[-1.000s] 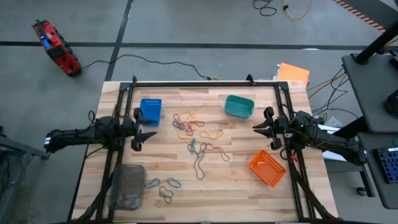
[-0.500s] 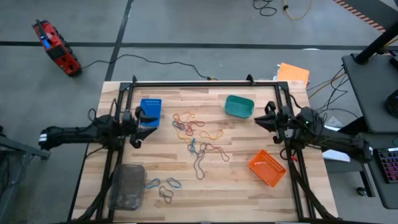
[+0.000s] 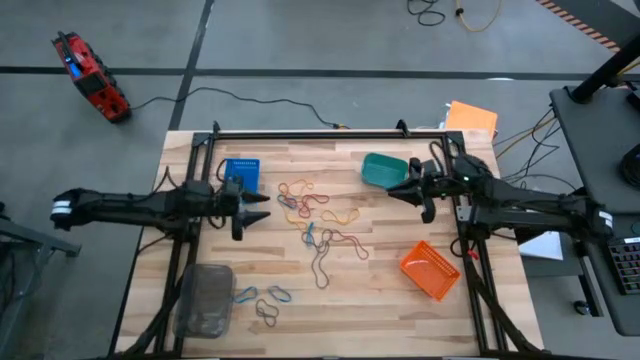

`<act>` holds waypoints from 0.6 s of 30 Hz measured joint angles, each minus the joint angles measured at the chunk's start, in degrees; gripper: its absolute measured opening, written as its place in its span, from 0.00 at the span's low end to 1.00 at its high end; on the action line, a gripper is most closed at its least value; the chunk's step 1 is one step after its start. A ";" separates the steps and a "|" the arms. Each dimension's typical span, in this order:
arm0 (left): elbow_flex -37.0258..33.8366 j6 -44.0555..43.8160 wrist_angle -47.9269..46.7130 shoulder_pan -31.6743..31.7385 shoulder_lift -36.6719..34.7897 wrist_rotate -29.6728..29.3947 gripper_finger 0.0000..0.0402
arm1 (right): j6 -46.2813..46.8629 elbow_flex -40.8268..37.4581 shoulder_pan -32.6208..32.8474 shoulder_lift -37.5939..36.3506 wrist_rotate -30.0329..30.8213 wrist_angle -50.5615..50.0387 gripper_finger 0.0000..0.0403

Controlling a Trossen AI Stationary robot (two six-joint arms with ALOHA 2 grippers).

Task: Sort rubber bands into baskets
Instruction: Put the red rubberband into the orange bin

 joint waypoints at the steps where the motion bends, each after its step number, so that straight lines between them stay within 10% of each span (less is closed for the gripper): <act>1: -0.02 -0.33 -0.02 0.00 0.62 0.00 0.56 | -0.13 0.84 0.01 0.98 0.00 -1.37 0.11; 18: 0.27 -7.71 8.01 0.00 13.04 -1.44 0.56 | 0.37 11.00 0.01 14.97 -0.01 -3.19 0.11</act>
